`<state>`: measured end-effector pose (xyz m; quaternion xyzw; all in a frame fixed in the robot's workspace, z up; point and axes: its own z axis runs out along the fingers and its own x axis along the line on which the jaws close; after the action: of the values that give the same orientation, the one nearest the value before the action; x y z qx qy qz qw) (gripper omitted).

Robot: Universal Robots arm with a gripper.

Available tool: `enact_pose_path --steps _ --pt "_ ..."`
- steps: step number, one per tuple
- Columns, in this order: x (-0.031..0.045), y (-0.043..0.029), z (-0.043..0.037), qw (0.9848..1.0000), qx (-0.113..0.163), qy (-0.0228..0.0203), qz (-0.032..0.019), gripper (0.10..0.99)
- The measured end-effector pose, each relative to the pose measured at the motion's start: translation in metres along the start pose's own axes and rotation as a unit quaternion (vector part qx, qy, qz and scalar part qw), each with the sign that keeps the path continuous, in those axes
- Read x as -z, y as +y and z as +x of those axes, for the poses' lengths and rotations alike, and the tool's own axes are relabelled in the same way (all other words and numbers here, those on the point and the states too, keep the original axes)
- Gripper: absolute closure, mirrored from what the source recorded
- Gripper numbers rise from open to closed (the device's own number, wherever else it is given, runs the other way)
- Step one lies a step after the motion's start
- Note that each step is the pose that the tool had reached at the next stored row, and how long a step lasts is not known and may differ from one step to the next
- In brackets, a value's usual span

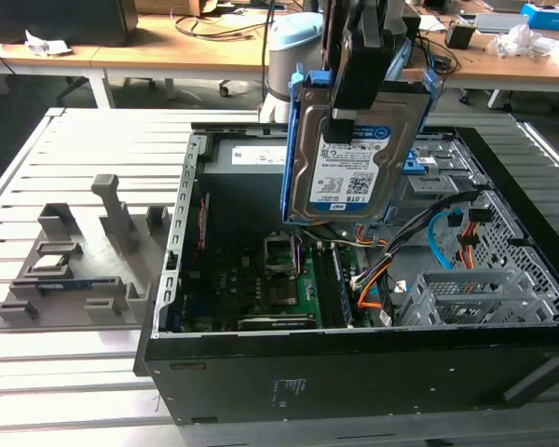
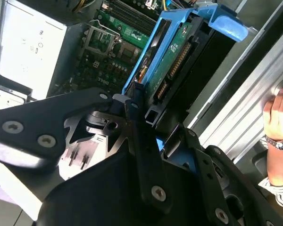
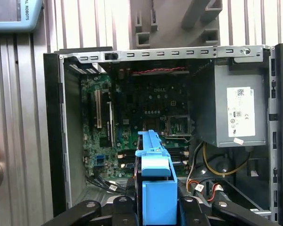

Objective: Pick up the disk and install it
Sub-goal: 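Pick up the disk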

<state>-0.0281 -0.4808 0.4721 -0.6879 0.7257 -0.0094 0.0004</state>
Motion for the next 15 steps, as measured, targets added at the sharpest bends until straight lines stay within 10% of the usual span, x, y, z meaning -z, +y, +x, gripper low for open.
enact_pose_path --steps 15 --pt "-0.0023 -0.0021 0.0389 1.0000 0.000 0.0000 0.0000 0.722"
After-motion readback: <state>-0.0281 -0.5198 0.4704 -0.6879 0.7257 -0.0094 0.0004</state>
